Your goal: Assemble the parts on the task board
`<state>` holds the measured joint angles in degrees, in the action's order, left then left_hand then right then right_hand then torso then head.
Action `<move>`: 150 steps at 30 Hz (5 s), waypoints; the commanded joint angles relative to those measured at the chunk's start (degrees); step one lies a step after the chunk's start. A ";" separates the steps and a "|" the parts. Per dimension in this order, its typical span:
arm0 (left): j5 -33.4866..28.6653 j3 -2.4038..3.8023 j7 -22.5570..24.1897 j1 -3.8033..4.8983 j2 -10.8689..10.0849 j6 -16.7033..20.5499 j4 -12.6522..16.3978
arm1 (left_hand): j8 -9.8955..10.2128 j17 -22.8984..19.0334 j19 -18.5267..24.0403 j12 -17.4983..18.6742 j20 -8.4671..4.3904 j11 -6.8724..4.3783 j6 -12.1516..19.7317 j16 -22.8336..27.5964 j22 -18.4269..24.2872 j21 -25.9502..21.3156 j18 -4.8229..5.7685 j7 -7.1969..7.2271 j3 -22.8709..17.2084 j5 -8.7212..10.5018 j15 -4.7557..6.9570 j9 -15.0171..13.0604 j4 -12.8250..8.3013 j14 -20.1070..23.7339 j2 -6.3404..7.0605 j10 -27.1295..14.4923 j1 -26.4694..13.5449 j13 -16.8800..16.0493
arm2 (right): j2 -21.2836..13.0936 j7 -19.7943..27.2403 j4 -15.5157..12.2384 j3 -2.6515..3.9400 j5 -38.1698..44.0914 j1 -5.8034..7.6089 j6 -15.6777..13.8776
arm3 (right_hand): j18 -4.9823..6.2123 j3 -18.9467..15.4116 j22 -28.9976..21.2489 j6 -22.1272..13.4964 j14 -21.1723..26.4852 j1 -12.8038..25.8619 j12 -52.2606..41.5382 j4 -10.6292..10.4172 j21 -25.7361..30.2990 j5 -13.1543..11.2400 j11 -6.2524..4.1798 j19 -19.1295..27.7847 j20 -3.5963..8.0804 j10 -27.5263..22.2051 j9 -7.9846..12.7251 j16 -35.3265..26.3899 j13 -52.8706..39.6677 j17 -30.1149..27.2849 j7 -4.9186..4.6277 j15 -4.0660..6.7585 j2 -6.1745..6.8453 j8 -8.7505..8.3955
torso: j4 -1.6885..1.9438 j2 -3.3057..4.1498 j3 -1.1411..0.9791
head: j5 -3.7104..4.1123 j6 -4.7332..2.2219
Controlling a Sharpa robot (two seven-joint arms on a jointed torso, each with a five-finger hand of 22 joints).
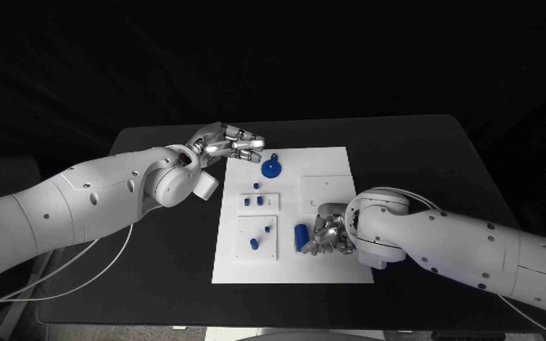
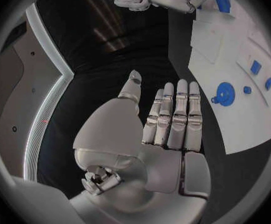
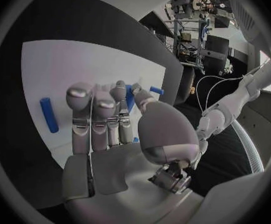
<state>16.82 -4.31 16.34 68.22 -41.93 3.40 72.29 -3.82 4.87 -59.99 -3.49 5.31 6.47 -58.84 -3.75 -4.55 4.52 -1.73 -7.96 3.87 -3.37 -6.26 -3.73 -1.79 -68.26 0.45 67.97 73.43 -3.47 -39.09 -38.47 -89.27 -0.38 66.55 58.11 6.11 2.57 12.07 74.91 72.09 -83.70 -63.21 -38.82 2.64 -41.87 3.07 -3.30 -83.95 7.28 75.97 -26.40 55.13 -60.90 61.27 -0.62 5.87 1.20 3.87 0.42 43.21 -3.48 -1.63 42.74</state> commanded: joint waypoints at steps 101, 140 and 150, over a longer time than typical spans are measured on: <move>0.15 -0.03 0.83 0.01 0.04 0.18 0.01 | -0.18 0.12 0.30 0.10 0.27 0.53 0.63 0.20 0.08 -0.12 -0.13 -0.32 0.02 -0.23 -0.19 -0.03 0.53 0.25 -0.08 -1.47 -0.16 -0.09 | -10.34 -2.09 0.54 3.21 9.50 -1.49 0.95 | -0.38 2.54 5.57 -4.34 0.19 0.98 -4.04 -3.78 -1.68 -0.32 1.19 -0.75 -0.67 1.93 17.95 1.90 -3.33 -0.07 -2.44 -0.67 3.47 -0.19 | -0.08 -0.05 -0.03 | 2.18 -0.66; -0.13 -0.03 0.10 0.01 -0.30 -0.92 0.14 | -0.24 0.21 0.43 0.08 0.35 0.59 0.77 0.20 0.11 -0.15 -0.16 -0.36 -0.32 -0.13 -0.26 -0.04 1.06 0.43 -0.02 -1.66 -0.66 -0.10 | -4.33 -1.83 4.35 -1.55 18.94 -3.75 1.57 | 0.21 10.00 5.45 -7.21 0.31 -4.55 -3.65 9.67 -0.45 11.72 1.63 -0.50 -1.10 -0.15 20.35 0.90 -3.41 -0.34 -4.03 -0.94 2.63 -0.26 | -0.13 -0.04 -0.06 | 1.88 -0.36; -0.06 -0.03 -0.04 0.01 -0.39 -0.93 0.16 | -0.24 0.21 0.43 0.08 0.35 0.59 0.77 0.20 0.11 -0.15 -0.16 -0.36 -0.32 -0.13 -0.26 -0.04 1.06 0.43 -0.02 -1.66 -0.66 -0.10 | -5.34 -0.91 4.05 -1.56 8.16 -3.87 -1.14 | 0.72 26.10 5.61 -8.59 0.54 2.70 -3.81 12.91 -2.43 26.71 1.70 0.02 -0.90 -0.51 22.37 0.97 -3.25 -0.31 -4.80 -0.81 2.33 -0.28 | -0.15 -0.06 -0.06 | 1.65 -0.20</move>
<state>16.87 -4.37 16.10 68.22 -42.36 3.29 72.27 -3.82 5.02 -59.78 -3.49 5.52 6.99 -58.43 -3.75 -4.53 4.52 -1.73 -8.37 3.54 -3.37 -6.47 -3.73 -1.16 -68.05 0.45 66.64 73.42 -3.49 -44.23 -38.02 -86.34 -0.47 80.88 56.18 2.46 2.59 22.63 74.91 65.83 -83.56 -60.94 -42.31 5.30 -44.27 29.19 -1.63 -84.03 6.54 75.72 -49.90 56.18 -64.21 60.99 -3.83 5.07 3.26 5.29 0.27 43.15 -3.54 0.07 42.50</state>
